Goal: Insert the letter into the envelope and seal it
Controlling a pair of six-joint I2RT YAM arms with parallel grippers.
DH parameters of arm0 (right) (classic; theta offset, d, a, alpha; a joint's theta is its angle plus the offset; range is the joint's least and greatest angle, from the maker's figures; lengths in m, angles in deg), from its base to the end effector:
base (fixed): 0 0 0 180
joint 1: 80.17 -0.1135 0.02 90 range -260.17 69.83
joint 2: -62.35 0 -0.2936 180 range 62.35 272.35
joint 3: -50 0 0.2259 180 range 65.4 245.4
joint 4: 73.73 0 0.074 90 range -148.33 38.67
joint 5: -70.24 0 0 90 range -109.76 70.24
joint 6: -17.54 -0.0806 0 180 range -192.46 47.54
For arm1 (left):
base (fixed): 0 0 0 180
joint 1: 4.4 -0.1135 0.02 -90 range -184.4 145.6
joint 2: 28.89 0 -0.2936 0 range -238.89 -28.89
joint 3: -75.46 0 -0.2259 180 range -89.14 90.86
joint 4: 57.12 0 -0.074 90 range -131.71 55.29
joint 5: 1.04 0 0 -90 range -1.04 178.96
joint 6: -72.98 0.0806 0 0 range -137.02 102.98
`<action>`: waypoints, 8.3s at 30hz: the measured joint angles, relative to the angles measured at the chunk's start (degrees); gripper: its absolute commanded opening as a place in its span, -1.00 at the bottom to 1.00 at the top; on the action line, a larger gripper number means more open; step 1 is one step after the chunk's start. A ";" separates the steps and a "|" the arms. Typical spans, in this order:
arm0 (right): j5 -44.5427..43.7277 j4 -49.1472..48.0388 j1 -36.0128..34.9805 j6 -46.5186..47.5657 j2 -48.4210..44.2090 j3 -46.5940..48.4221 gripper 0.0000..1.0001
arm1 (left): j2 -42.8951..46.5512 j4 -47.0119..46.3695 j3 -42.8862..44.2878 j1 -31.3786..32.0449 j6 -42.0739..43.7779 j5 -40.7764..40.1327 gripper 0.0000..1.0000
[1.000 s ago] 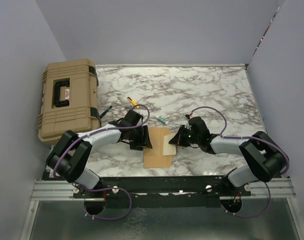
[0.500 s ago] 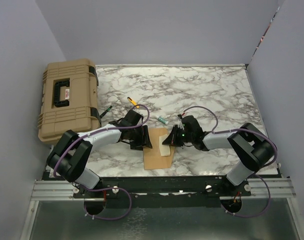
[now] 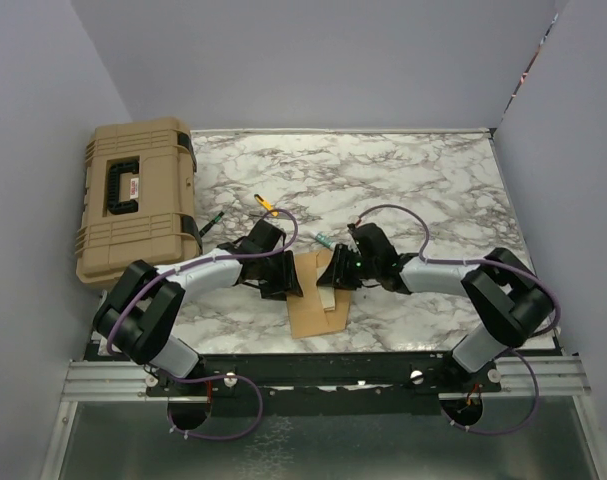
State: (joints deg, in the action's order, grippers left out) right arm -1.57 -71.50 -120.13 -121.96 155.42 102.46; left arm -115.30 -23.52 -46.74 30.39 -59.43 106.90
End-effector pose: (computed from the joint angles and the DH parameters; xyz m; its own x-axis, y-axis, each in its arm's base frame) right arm 0.2273 0.2233 0.1573 -0.9359 0.1583 -0.3148 -0.1139 0.7095 0.6954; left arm 0.2077 -0.1745 0.1651 -0.9821 -0.0990 -0.1605 -0.0021 0.8568 -0.5156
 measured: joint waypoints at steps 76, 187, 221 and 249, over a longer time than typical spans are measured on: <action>-3.91 21.75 -1.73 3.04 2.84 11.58 -0.10 | -1.81 -5.20 -0.61 0.09 -0.13 1.57 -0.19; 5.18 1.51 2.19 10.58 -26.99 16.85 0.02 | 15.13 -41.75 12.39 -3.15 -11.63 13.99 -1.00; 9.14 0.74 2.32 7.28 -27.23 14.51 -0.58 | 17.42 -43.06 8.15 -2.82 -12.70 13.73 -1.00; 3.76 33.14 2.32 12.74 -20.59 35.65 0.03 | 19.26 -19.98 13.51 -2.82 30.40 26.91 -1.00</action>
State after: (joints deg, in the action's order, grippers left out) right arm 2.19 -38.36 -117.82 -109.21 134.83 138.11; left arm -96.05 -43.50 -33.24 27.57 -29.03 133.80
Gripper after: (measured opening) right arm 0.581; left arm 0.201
